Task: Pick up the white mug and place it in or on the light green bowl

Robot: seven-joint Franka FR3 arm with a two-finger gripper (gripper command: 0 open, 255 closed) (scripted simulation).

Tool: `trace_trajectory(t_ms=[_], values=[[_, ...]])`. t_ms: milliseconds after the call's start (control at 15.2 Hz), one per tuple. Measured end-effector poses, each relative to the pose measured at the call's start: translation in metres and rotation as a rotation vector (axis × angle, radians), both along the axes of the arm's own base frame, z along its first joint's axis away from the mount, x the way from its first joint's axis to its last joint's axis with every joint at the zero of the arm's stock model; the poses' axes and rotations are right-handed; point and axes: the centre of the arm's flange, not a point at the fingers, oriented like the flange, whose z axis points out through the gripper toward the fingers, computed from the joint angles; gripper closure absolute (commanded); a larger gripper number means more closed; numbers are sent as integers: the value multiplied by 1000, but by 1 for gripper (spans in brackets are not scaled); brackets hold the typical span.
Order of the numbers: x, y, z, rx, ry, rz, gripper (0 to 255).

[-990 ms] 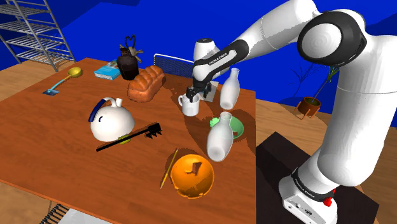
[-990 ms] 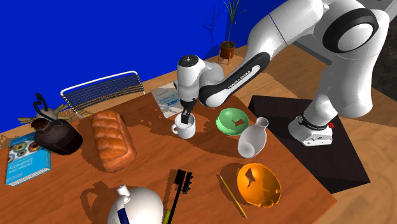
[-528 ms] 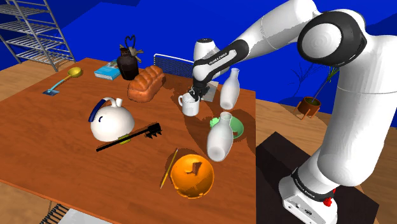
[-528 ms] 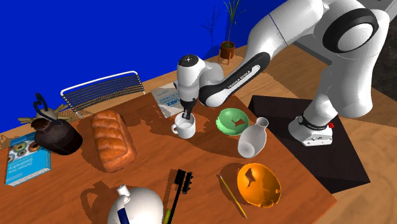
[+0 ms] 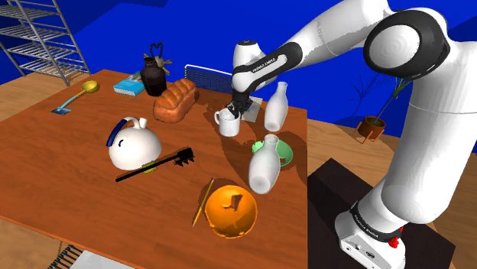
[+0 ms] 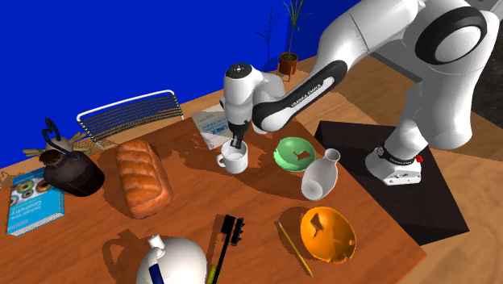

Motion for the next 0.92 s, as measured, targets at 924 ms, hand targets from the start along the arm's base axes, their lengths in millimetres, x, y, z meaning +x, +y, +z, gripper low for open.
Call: trace_trajectory(t_ms=[924], values=[[0, 1, 75, 0, 0, 0, 255]])
